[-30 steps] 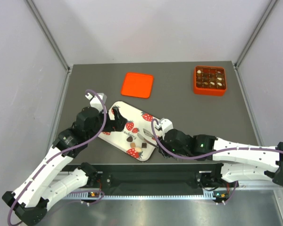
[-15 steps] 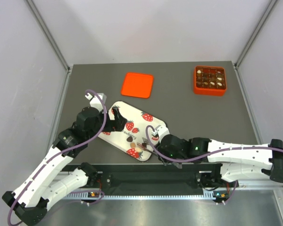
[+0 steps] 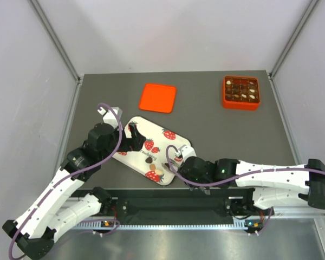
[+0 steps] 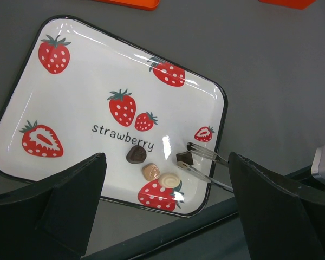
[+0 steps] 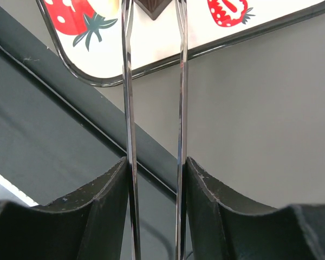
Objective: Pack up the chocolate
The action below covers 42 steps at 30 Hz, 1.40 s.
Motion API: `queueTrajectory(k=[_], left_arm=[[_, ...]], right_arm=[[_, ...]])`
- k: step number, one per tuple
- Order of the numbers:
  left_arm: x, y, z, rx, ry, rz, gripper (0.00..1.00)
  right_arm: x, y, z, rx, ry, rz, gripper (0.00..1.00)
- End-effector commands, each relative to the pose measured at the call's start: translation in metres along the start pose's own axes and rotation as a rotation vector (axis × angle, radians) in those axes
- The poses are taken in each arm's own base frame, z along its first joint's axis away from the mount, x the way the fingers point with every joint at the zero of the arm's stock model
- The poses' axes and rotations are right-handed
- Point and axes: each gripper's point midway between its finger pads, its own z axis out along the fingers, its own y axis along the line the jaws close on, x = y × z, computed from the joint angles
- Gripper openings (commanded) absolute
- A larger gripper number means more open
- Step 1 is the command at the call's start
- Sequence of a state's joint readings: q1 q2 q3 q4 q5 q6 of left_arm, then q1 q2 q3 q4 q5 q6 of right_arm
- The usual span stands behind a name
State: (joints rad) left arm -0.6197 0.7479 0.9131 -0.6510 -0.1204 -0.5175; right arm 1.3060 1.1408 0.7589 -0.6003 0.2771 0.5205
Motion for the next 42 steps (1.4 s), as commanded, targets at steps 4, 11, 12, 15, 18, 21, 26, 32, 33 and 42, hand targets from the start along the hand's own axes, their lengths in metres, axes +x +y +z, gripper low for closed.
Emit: queueTrajectory(k=[4,11,12,15,18,21,26,32,33,42], left_arm=[[-0.017,-0.009,-0.007,0.031,-0.052,-0.012,0.99],[-0.017,-0.006,-0.008,0.021,-0.056,-0.01,0.99],[-0.017,-0.006,-0.008,0.021,-0.056,-0.009,0.99],[-0.019,-0.006,-0.009,0.019,-0.062,-0.007,0.99],[-0.02,-0.007,-0.009,0.02,-0.063,-0.007,0.99],[-0.022,-0.008,-0.011,0.023,-0.067,-0.005,0.99],[-0.025,-0.006,-0.014,0.014,-0.077,-0.001,0.99],[-0.027,-0.005,-0.016,0.009,-0.083,0.001,0.99],[-0.026,-0.005,-0.016,0.007,-0.082,0.001,0.99],[-0.026,-0.004,-0.02,0.008,-0.087,-0.001,0.99]], right_arm=[[-0.01,0.012,-0.002,-0.02,-0.026,0.007,0.41],[-0.016,0.015,-0.004,-0.012,-0.029,0.009,0.36],[-0.021,0.016,-0.006,-0.013,-0.041,0.012,0.36],[-0.032,0.014,-0.011,0.009,-0.072,0.024,0.35],[-0.044,0.012,-0.019,0.027,-0.098,0.026,0.35],[-0.054,0.012,-0.023,0.039,-0.115,0.025,0.35],[-0.066,0.01,-0.025,0.055,-0.126,0.023,0.35],[-0.083,-0.021,-0.021,0.115,-0.13,0.092,0.35],[-0.089,-0.038,-0.019,0.141,-0.128,0.137,0.35],[-0.138,-0.186,-0.053,0.42,-0.245,0.37,0.35]])
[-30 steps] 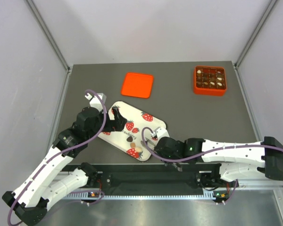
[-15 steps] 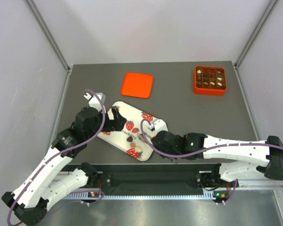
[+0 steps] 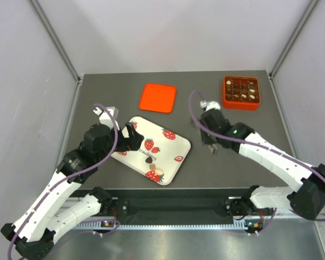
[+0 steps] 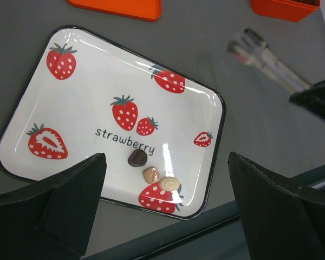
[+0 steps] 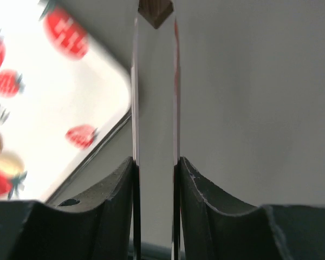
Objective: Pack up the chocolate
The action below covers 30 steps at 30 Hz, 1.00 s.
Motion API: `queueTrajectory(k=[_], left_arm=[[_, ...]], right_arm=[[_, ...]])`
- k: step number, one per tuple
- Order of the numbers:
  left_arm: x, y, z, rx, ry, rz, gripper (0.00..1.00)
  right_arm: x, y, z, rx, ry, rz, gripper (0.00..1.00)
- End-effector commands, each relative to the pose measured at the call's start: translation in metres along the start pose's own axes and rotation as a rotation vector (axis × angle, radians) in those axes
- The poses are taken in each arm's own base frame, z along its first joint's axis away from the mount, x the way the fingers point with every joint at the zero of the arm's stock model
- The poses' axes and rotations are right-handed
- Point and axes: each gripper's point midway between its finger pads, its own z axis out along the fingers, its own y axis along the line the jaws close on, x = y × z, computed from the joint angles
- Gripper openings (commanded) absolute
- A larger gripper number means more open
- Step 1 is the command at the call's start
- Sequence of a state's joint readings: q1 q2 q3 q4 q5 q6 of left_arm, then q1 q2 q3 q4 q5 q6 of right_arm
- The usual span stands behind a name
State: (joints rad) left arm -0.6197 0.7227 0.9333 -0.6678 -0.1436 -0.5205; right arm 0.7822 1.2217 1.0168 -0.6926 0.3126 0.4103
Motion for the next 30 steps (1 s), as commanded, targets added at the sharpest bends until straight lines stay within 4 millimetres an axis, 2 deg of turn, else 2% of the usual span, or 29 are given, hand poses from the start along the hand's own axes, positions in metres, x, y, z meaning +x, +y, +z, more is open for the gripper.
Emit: queueTrajectory(k=[1,2,3,4,5,8,9,12,17,21,25,30], left_arm=[[-0.017,-0.005,-0.01,0.018,-0.051,0.005,0.99],[-0.016,-0.005,-0.009,0.019,-0.047,0.006,0.99],[-0.016,-0.005,-0.009,0.02,-0.045,0.006,0.99],[-0.016,-0.006,-0.009,0.024,-0.046,0.006,0.99],[-0.016,-0.007,-0.009,0.027,-0.046,0.007,0.99],[-0.015,-0.007,-0.009,0.029,-0.043,0.012,0.99],[-0.014,-0.007,-0.009,0.028,-0.038,0.016,0.99],[-0.013,-0.004,-0.01,0.02,-0.041,0.016,0.99],[-0.007,-0.001,-0.005,0.012,-0.033,0.011,0.99],[-0.004,0.0,-0.003,0.012,-0.025,0.01,0.99],[-0.005,-0.001,0.0,0.013,-0.026,0.009,0.99],[-0.004,-0.001,0.001,0.008,-0.021,0.01,0.99]], right_arm=[[-0.062,-0.053,-0.01,0.108,-0.127,0.09,0.35],[-0.075,-0.065,-0.01,0.132,-0.149,0.103,0.34],[-0.082,-0.093,-0.008,0.203,-0.156,0.151,0.35],[-0.091,-0.105,-0.004,0.231,-0.153,0.165,0.35],[-0.097,-0.125,-0.002,0.265,-0.158,0.208,0.35],[-0.113,-0.148,0.008,0.309,-0.163,0.239,0.35],[-0.115,-0.162,0.01,0.326,-0.158,0.264,0.35],[-0.125,-0.182,0.02,0.34,-0.161,0.303,0.35],[-0.13,-0.197,0.037,0.344,-0.14,0.323,0.36],[-0.132,-0.199,0.048,0.336,-0.139,0.321,0.36],[-0.125,-0.202,0.065,0.338,-0.112,0.318,0.37],[-0.121,-0.201,0.074,0.327,-0.102,0.317,0.38]])
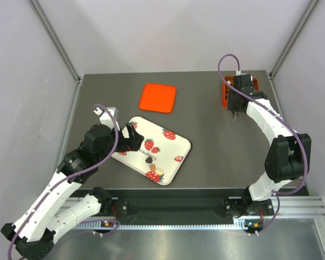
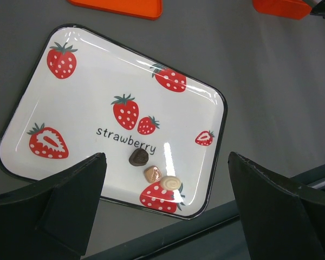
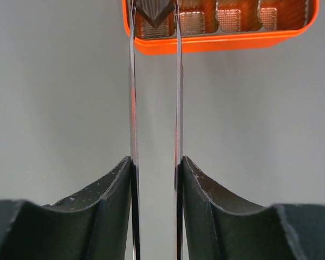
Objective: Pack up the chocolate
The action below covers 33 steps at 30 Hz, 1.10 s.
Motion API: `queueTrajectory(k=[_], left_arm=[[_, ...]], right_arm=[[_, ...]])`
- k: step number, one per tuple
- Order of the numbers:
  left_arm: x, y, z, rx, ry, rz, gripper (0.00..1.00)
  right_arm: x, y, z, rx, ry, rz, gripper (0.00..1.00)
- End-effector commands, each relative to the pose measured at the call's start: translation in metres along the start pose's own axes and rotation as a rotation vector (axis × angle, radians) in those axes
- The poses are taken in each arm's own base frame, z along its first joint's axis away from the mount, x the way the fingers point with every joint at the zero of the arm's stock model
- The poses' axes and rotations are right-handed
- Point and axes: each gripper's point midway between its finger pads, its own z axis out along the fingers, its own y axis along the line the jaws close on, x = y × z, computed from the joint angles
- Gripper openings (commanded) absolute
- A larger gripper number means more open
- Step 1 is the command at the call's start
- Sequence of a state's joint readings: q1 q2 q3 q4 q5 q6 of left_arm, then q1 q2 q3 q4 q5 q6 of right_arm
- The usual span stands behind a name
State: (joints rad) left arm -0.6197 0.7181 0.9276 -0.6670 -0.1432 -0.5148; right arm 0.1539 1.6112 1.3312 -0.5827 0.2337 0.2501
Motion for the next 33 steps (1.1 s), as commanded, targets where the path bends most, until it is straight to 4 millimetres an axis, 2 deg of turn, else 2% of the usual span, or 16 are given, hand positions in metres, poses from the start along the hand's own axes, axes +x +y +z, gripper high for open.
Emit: queueTrajectory(k=[1,8,15,22,25,28,31,32,33], left_arm=[[-0.004,-0.001,0.002,0.005,-0.02,0.003,0.99],[-0.003,-0.001,0.004,0.004,-0.015,0.0,0.99],[-0.005,-0.002,0.003,0.007,-0.019,-0.001,0.99],[-0.006,-0.001,0.001,0.001,-0.024,0.0,0.99],[-0.006,-0.001,0.001,0.001,-0.024,-0.004,0.99],[-0.005,-0.003,0.002,0.012,-0.02,-0.01,0.99],[-0.004,-0.007,0.002,0.029,-0.015,-0.019,0.99],[-0.005,-0.008,0.002,0.036,-0.015,-0.021,0.99],[-0.003,-0.009,0.001,0.04,-0.009,-0.021,0.99]], right_arm=[[-0.027,0.003,-0.001,-0.024,-0.082,0.014,0.38],[-0.031,0.0,-0.002,-0.012,-0.094,0.004,0.44],[-0.034,-0.002,-0.004,-0.002,-0.096,0.004,0.45],[-0.047,-0.002,-0.028,-0.028,-0.133,0.004,0.45],[-0.048,0.005,-0.045,-0.085,-0.15,0.01,0.44],[-0.04,0.016,-0.058,-0.139,-0.152,-0.011,0.44],[-0.024,0.036,-0.071,-0.187,-0.146,-0.058,0.45],[-0.016,0.052,-0.077,-0.219,-0.149,-0.09,0.45],[-0.01,0.059,-0.081,-0.226,-0.148,-0.108,0.44]])
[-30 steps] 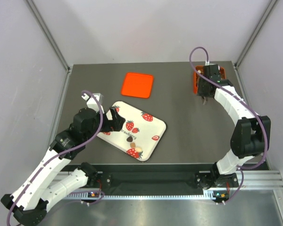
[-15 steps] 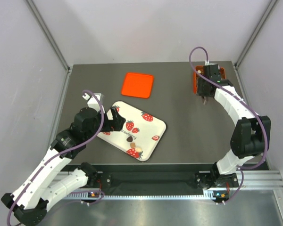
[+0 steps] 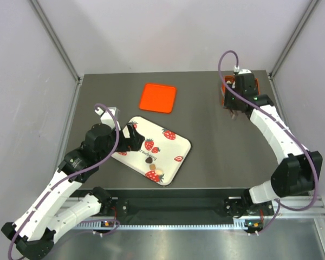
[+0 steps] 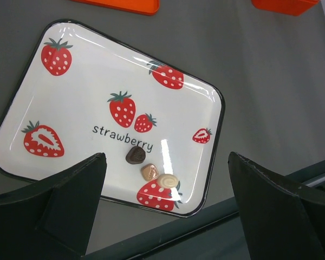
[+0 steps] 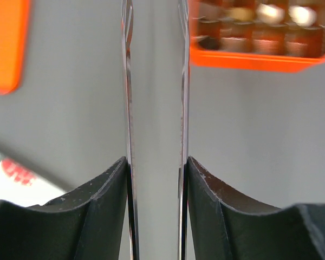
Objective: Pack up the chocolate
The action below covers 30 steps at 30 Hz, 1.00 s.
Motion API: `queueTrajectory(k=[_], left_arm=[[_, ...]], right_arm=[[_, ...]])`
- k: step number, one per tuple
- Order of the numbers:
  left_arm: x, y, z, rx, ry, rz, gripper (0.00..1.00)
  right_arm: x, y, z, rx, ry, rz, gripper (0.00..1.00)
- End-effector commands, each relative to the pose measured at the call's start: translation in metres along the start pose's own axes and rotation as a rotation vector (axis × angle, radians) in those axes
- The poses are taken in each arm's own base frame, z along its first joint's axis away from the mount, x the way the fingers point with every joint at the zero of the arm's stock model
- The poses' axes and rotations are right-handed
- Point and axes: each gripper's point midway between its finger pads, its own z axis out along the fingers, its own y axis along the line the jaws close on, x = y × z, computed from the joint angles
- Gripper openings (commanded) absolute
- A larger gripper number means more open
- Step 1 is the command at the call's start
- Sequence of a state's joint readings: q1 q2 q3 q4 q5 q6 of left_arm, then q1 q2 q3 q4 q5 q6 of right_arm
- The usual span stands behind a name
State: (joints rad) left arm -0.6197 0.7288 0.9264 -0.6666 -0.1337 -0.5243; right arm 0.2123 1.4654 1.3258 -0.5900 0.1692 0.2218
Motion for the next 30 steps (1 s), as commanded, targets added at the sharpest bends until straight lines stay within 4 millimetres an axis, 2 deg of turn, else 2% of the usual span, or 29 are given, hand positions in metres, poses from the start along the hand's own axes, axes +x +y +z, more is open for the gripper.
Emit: queueTrajectory(k=[1,2,6,7,9,10,12,13,15,16,18,21,24,30], left_arm=[[-0.007,-0.008,-0.002,0.039,-0.024,-0.011,0.99],[-0.006,-0.008,-0.002,0.038,-0.019,-0.009,0.99],[-0.007,-0.012,-0.008,0.061,-0.015,-0.018,0.99],[-0.007,-0.013,-0.01,0.066,-0.021,-0.023,0.99],[-0.01,-0.017,-0.014,0.089,-0.03,-0.033,0.99],[-0.01,-0.02,-0.017,0.109,-0.032,-0.035,0.99],[-0.009,-0.021,-0.019,0.118,-0.029,-0.041,0.99],[-0.01,-0.023,-0.022,0.125,-0.031,-0.045,0.99],[-0.007,-0.021,-0.024,0.119,-0.015,-0.051,0.99],[-0.006,-0.021,-0.026,0.121,-0.015,-0.052,0.99],[-0.009,-0.022,-0.03,0.128,-0.023,-0.053,0.99],[-0.012,-0.022,-0.034,0.124,-0.026,-0.05,0.99],[-0.017,-0.024,-0.037,0.128,-0.041,-0.054,0.99],[-0.01,-0.022,-0.032,0.12,-0.02,-0.076,0.99]], right_arm=[[0.016,0.041,-0.028,-0.099,-0.029,-0.069,0.44],[0.022,0.059,-0.034,-0.12,-0.038,-0.1,0.44],[0.054,0.08,-0.04,-0.139,-0.029,-0.107,0.44],[0.071,0.077,-0.035,-0.126,0.0,-0.109,0.44],[0.084,0.079,-0.031,-0.107,-0.001,-0.095,0.43],[0.102,0.077,-0.027,-0.094,0.024,-0.091,0.43],[0.114,0.074,-0.026,-0.055,0.021,-0.099,0.43],[0.127,0.072,-0.025,-0.044,0.035,-0.109,0.43],[0.133,0.07,-0.025,-0.04,0.024,-0.086,0.43],[0.147,0.067,-0.023,-0.04,0.047,-0.097,0.43],[0.162,0.063,-0.021,-0.031,0.064,-0.088,0.47],[0.175,0.061,-0.017,-0.031,0.078,-0.068,0.48],[0.196,0.06,-0.01,-0.032,0.118,-0.07,0.51],[0.207,0.061,-0.003,-0.028,0.137,-0.062,0.6]])
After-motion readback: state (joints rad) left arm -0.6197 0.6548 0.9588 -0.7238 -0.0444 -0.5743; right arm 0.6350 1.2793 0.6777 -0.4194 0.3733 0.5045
